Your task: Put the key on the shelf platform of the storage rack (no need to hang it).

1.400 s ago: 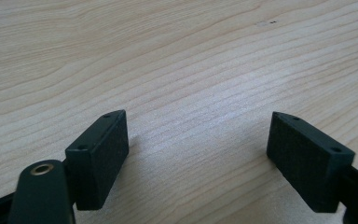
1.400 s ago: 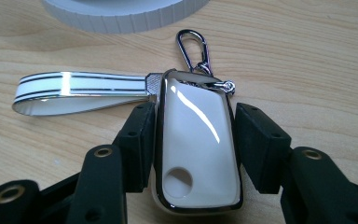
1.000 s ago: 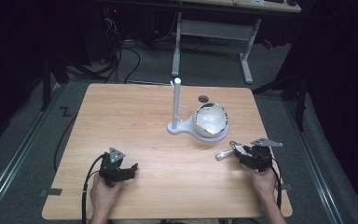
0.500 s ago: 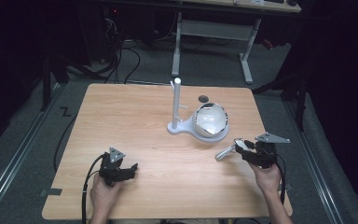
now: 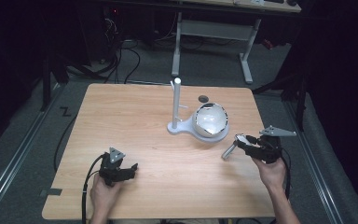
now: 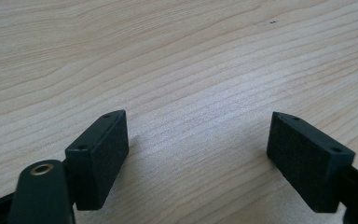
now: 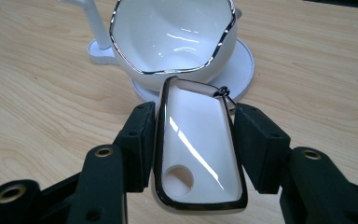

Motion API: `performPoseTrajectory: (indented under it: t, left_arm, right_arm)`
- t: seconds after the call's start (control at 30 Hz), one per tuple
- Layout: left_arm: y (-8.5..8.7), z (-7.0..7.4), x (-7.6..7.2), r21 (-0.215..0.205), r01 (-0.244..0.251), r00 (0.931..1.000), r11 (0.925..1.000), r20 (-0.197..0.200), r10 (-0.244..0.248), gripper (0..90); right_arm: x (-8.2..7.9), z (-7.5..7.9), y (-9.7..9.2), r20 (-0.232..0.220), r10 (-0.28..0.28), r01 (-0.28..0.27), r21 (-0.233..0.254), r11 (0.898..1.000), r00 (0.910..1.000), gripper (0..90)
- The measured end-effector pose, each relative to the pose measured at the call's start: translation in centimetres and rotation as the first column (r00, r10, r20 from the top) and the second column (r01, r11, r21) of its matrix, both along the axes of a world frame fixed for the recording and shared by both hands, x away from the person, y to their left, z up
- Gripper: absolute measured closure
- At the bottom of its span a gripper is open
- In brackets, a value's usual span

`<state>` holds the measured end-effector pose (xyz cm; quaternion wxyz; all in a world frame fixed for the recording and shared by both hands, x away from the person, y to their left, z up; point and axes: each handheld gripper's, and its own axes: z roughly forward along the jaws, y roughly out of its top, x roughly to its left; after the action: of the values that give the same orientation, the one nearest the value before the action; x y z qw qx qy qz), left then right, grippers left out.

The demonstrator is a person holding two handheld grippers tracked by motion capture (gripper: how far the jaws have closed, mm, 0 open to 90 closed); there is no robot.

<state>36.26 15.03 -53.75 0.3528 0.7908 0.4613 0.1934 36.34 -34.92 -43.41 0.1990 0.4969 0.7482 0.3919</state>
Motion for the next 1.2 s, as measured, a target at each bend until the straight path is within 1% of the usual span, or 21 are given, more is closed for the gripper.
performPoseTrajectory:
  t: [0.17, 0.5, 0.77, 0.83, 0.93, 1.07, 1.2]
  left_arm:
    - [0.0, 0.0, 0.0, -0.001, 0.0, 1.0, 1.0, 0.0, 0.0, 21.1]
    - [0.0, 0.0, 0.0, -0.001, 0.0, 1.0, 1.0, 0.001, 0.0, 21.1]
    - [0.0, 0.0, 0.0, 0.0, 0.0, 1.0, 1.0, 0.001, 0.0, 21.1]
    - [0.0, 0.0, 0.0, 0.0, 0.001, 1.0, 1.0, 0.001, -0.001, 21.1]
    - [0.0, 0.0, 0.0, -0.001, 0.001, 1.0, 1.0, 0.0, -0.001, 21.1]
    - [0.0, 0.0, 0.0, -0.003, 0.001, 1.0, 1.0, 0.0, -0.001, 21.1]
    - [0.0, 0.0, 0.0, -0.003, 0.001, 1.0, 1.0, 0.0, -0.001, 21.1]
  right_arm:
    - [0.3, 0.9, 0.2, -0.003, 0.014, -0.014, -0.002, 1.0, 0.9999, 50.6]
    - [0.9, 2.5, 0.7, 0.017, 0.043, -0.043, 0.0, 0.999, 0.9989, 50.6]
    - [1.7, 4.3, 1.8, 0.045, 0.079, -0.079, -0.001, 0.997, 0.9959, 50.6]
    - [1.9, 4.7, 2.1, 0.046, 0.088, -0.088, 0.004, 0.996, 0.9951, 50.6]
    - [2.4, 5.2, 2.5, 0.049, 0.102, -0.102, -0.004, 0.995, 0.9935, 50.7]
    - [2.9, 5.8, 3.1, 0.042, 0.116, -0.115, -0.01, 0.993, 0.9924, 50.7]
    - [3.4, 6.6, 3.7, 0.052, 0.132, -0.132, -0.009, 0.991, 0.9899, 50.7]
